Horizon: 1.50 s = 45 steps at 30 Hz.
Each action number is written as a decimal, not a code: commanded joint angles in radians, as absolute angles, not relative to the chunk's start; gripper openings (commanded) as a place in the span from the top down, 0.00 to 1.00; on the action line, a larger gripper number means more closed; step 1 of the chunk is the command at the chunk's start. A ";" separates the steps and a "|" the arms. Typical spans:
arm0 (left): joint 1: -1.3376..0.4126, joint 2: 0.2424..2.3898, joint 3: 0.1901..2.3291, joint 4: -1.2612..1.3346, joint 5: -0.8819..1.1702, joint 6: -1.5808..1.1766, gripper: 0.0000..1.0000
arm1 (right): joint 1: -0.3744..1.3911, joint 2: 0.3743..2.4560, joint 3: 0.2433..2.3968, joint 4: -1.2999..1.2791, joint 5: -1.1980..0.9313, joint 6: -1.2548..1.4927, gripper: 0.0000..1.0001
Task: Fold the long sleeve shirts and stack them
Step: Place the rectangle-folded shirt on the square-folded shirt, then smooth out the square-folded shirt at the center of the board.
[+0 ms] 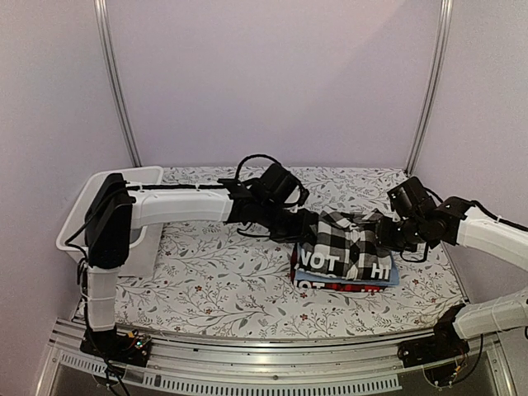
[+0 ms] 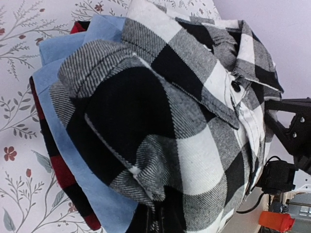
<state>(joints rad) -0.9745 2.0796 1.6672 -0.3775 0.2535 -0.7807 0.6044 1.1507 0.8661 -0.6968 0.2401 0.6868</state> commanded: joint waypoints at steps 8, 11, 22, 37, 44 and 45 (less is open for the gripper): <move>-0.970 2.163 1.587 -0.285 0.222 -0.788 0.99 | 0.465 1.130 0.834 -0.658 0.188 0.600 0.47; -0.967 2.145 1.583 -0.290 0.209 -0.783 0.91 | 0.483 1.108 0.916 -0.718 0.176 0.608 0.46; -0.963 2.059 1.546 -0.306 0.180 -0.769 0.78 | 0.793 1.258 1.024 -0.669 0.224 0.753 0.66; -0.907 1.885 1.408 -0.333 0.122 -0.717 0.60 | 0.832 1.393 0.919 -0.574 0.192 0.817 0.57; -0.868 1.778 1.345 -0.337 0.125 -0.676 0.41 | 1.006 1.319 0.976 -0.712 0.264 0.910 0.44; -0.861 1.763 1.338 -0.336 0.126 -0.671 0.38 | 1.038 1.313 0.976 -0.724 0.268 0.938 0.43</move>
<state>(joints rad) -0.8906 1.8404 1.3682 -0.3332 0.1326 -0.7071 0.9390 1.3582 0.9466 -0.6331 0.2226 0.8474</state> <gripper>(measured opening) 0.574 0.550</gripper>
